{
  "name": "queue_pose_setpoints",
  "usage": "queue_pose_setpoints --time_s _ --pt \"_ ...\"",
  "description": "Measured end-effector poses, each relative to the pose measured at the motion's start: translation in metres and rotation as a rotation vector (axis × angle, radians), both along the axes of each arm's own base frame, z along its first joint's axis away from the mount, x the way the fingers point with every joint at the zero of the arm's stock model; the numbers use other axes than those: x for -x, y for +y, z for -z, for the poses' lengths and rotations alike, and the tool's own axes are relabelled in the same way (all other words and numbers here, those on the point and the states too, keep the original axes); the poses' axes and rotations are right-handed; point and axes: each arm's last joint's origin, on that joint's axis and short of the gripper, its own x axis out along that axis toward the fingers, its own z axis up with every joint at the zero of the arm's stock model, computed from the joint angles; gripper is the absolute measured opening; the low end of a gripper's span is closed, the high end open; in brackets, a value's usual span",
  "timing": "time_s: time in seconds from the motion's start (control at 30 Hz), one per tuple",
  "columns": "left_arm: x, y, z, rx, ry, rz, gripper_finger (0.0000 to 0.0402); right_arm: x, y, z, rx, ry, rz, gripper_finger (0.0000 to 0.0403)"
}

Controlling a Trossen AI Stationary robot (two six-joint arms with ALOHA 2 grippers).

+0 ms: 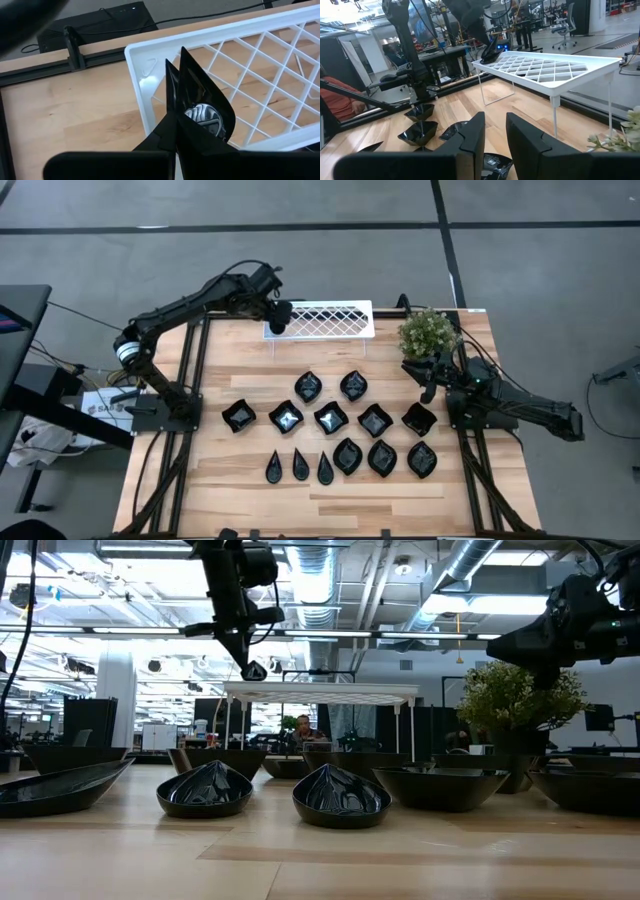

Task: Pick & Place Mini shaped plates
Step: Stack the drop-shaped plate on top of the drop-shaped plate on the shelf

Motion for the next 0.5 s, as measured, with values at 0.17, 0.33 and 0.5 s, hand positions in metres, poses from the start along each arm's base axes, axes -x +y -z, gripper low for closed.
queue_pose_setpoints --time_s 0.17,0.33,0.5 --pt "0.0005 -0.0004 0.0003 0.004 0.006 0.000 0.0005 0.0000 0.0000 0.0000 0.000 0.000 0.000 0.0074" --pt "0.0005 -0.0004 0.0003 0.004 0.006 0.000 0.0018 0.0000 0.0000 0.0000 0.000 0.000 0.000 0.0074" --pt "0.0005 -0.0004 0.0003 0.004 0.006 0.001 0.0034 0.0000 0.0000 0.0000 0.000 0.000 0.000 0.0074"
